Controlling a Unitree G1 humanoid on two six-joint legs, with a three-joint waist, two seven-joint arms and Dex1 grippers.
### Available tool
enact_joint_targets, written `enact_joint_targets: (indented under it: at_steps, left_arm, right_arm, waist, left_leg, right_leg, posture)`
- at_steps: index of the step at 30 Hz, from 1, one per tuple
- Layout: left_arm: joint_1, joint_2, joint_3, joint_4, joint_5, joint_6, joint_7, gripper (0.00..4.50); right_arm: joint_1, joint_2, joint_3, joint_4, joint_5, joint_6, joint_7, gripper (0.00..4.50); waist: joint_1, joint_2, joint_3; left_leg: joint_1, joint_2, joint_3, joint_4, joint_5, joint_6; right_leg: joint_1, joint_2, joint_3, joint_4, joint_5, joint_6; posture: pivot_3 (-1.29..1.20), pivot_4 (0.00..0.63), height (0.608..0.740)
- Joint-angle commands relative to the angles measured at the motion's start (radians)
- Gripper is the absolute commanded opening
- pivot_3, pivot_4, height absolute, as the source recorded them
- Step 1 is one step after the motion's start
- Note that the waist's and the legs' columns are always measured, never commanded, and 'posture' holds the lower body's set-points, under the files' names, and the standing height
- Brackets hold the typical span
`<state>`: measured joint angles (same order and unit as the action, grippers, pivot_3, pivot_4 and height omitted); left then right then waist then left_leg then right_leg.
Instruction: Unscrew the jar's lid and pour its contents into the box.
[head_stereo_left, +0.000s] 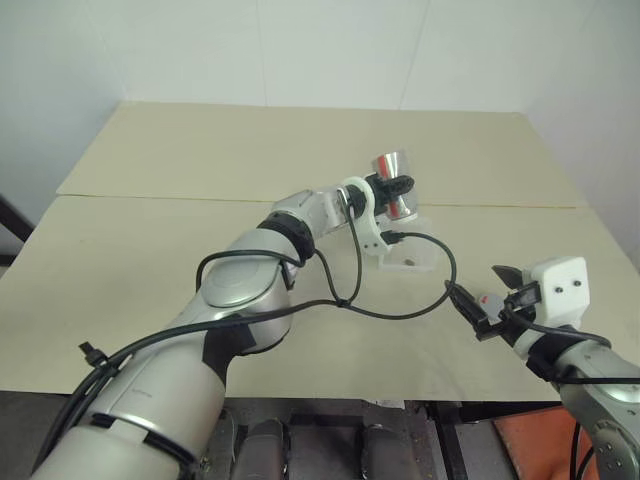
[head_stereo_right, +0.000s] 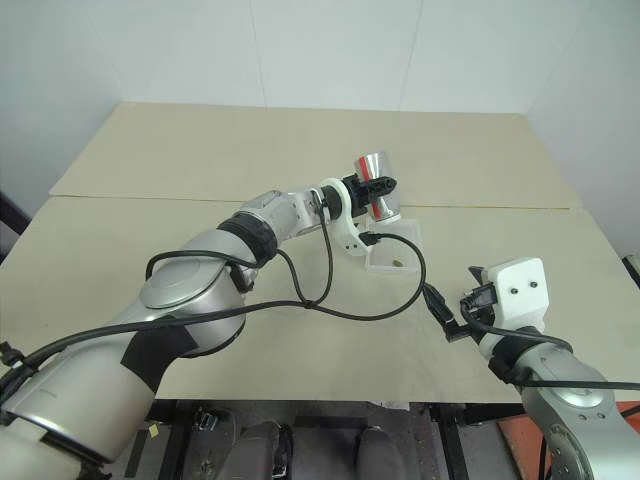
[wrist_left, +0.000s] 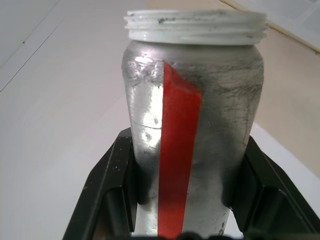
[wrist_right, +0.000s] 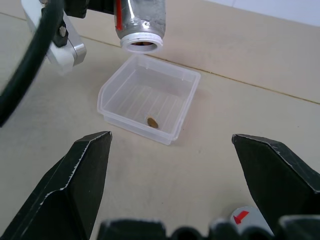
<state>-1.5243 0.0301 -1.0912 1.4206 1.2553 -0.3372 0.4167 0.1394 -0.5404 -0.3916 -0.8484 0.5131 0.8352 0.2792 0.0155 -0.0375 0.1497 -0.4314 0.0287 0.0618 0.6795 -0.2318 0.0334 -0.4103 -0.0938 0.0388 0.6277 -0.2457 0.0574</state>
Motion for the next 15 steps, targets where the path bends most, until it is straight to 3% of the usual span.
enact_joint_targets:
  at_steps: [1, 6, 10, 15]
  left_arm:
    - [-0.026, -0.01, 0.121, -0.003, -0.119, -0.006, -0.069, 2.06]
    - [0.036, -0.027, 0.401, -0.006, -0.393, -0.017, -0.347, 2.06]
    - [0.102, -0.068, 0.801, -0.027, -0.781, 0.066, -0.619, 2.06]
    - [0.154, -0.089, 1.166, -0.064, -1.131, 0.163, -0.801, 2.06]
  right_arm:
    - [-0.001, -0.014, -0.008, -0.026, -0.013, -0.024, 0.001, 4.47]
    - [-0.016, -0.016, -0.012, -0.014, -0.014, -0.028, 0.004, 4.47]
    - [-0.023, -0.004, 0.001, -0.006, -0.026, -0.032, -0.003, 4.47]
    - [-0.03, -0.002, 0.015, -0.003, -0.039, -0.034, -0.004, 4.47]
  waist:
    - [0.0, 0.0, 0.0]
    - [-0.002, 0.0, 0.0]
    - [-0.003, 0.001, 0.0]
    - [-0.005, 0.001, 0.0]
  left_leg:
    - [0.0, 0.0, 0.0, 0.0, 0.0, 0.0]
    - [0.0, 0.0, 0.0, 0.0, 0.0, 0.0]
    - [0.0, 0.0, 0.0, 0.001, 0.0, 0.0]
    - [0.0, 0.0, 0.0, 0.002, 0.0, 0.0]
  right_leg:
    - [0.0, 0.0, 0.0, 0.0, 0.0, 0.0]
    - [0.0, 0.0, 0.0, 0.001, 0.0, 0.0]
    - [0.0, 0.0, 0.0, 0.002, 0.0, 0.0]
    - [0.0, 0.0, 0.0, 0.002, 0.0, 0.0]
  posture:
    - [0.0, 0.15, 0.74]
    - [0.0, 0.15, 0.74]
    - [0.0, 0.15, 0.74]
    - [0.0, 0.15, 0.74]
